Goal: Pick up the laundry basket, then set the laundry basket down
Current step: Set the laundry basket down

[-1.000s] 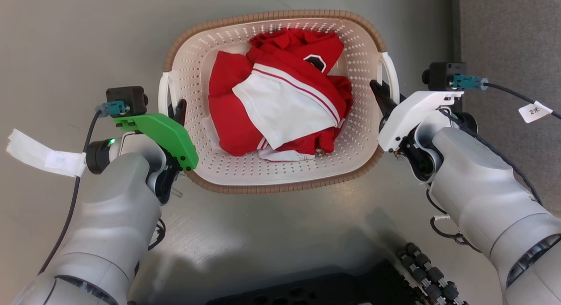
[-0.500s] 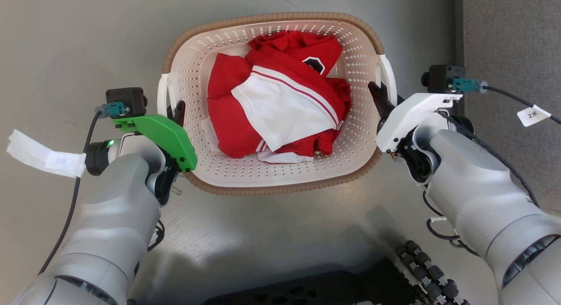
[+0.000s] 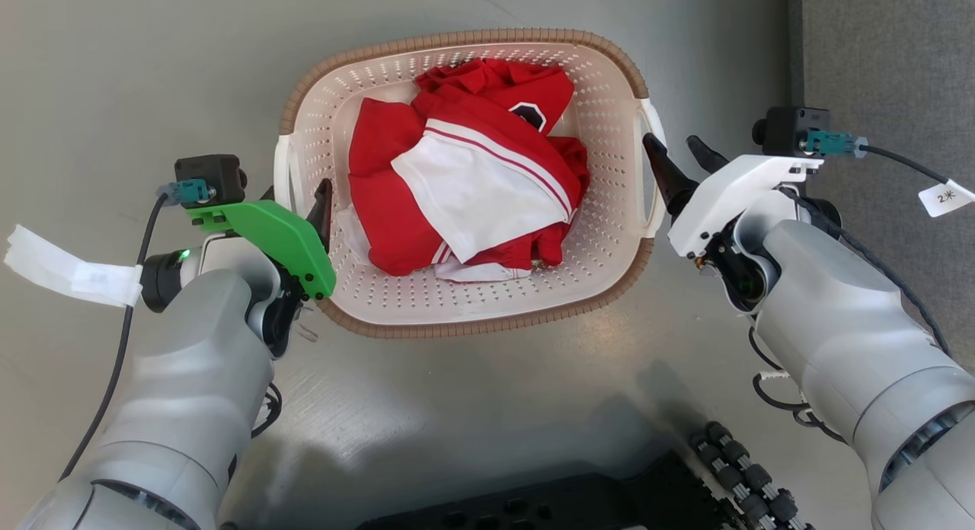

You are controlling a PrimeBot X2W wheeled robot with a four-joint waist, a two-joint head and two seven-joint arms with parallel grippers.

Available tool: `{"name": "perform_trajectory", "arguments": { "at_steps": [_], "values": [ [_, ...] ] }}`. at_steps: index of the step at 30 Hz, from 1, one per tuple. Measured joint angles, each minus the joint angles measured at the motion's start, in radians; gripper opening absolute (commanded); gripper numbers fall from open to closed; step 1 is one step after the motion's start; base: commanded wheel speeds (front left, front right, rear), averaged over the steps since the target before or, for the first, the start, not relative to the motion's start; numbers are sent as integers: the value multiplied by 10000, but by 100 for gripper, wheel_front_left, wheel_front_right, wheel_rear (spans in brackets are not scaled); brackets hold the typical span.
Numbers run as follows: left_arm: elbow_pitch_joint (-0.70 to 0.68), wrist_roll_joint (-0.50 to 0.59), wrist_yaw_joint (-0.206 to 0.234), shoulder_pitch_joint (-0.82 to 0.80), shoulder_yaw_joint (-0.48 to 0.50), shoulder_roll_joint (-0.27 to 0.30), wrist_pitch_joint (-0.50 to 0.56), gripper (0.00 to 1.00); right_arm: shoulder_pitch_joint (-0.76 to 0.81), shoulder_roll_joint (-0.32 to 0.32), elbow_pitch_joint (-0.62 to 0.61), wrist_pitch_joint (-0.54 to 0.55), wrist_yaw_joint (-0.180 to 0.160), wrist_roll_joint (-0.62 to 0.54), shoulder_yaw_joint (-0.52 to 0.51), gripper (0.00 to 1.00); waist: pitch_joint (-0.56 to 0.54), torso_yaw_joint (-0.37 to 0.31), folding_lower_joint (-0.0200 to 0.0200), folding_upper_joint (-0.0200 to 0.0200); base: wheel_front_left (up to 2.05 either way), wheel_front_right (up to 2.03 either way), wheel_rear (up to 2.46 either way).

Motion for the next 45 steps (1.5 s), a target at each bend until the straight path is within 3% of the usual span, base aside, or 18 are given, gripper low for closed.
{"name": "perform_trajectory", "arguments": {
  "at_steps": [18, 37, 45],
  "values": [
    [56, -69, 0, 523, -278, 2, -75, 100, 295, 125, 341, -12, 0, 286, 56, 100, -890, 62, 0, 0, 0, 0, 0],
    [-161, -238, -2, 1533, -443, 4, -619, 100, 1354, -107, -17, -188, 0, 443, -21, 100, -3326, 33, -1, 0, 0, 0, 0],
    [-696, -265, -4, 2173, -362, 2, -713, 100, 1576, -360, -727, -188, 0, 190, -560, 100, -4463, 154, -1, 0, 0, 0, 0]
  ]
}}
